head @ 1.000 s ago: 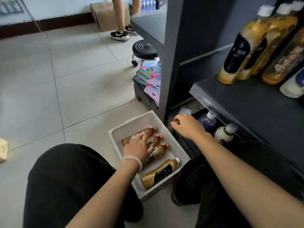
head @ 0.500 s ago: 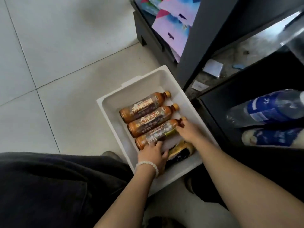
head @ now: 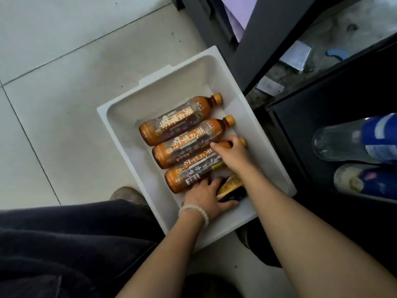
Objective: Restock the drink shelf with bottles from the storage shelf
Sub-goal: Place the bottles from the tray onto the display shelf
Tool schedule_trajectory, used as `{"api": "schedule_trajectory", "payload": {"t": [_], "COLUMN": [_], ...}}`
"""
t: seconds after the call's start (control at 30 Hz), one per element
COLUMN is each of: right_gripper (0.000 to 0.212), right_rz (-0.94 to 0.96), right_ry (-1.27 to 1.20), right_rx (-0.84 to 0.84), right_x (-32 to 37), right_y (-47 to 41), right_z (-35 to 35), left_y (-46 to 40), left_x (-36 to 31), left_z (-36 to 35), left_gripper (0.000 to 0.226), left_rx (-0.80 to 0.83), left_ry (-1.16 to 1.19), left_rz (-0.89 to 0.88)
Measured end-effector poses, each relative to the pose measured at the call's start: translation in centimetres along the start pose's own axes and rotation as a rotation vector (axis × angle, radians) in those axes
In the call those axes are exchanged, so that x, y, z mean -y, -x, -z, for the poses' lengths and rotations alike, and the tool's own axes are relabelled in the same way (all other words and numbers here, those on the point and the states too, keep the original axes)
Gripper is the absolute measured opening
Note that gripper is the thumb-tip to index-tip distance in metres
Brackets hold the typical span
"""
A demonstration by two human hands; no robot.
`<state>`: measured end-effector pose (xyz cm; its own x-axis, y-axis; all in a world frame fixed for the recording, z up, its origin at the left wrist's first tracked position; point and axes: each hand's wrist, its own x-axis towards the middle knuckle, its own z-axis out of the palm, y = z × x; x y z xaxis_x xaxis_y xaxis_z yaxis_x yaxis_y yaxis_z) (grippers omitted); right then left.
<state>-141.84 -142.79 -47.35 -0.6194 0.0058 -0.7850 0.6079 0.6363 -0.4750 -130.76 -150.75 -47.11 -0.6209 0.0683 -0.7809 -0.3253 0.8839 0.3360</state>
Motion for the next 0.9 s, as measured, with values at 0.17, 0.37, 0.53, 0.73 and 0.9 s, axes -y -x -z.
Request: {"api": "schedule_trajectory", "payload": {"t": [0.17, 0.37, 0.53, 0.73, 0.9], "right_gripper": [0.045, 0.081, 0.075, 0.074, 0.076], "right_rz": [0.049, 0.137, 0.329, 0.498, 0.650], "right_ry": [-0.095, -0.203, -0.057, 0.032, 0.029], "right_rx": [-0.051, -0.115, -0.194, -0.322, -0.409], "right_x": [0.7, 2.1, 5.0, 9.5, 12.2], "right_y": [1.8, 4.4, 6.5, 10.6, 16.1], "right_z": [-0.2, -0.2, 0.6, 4.4, 7.6], "left_y": [-0.6, -0.2, 1.6, 4.9, 9.2], "left_x": [-0.3, -0.2, 0.4, 0.0, -0.8], "left_z": [0.1, 0.7, 1.5, 4.7, 8.5], "left_gripper": [0.083, 0.081, 0.079, 0.080, 0.079], "left_rx": [0.032, 0.030, -0.052, -0.182, -0.320], "left_ry": [0.058, 0.208, 0.185, 0.199, 0.129], "left_rz": [0.041, 0.041, -0.028, -0.110, -0.158]}}
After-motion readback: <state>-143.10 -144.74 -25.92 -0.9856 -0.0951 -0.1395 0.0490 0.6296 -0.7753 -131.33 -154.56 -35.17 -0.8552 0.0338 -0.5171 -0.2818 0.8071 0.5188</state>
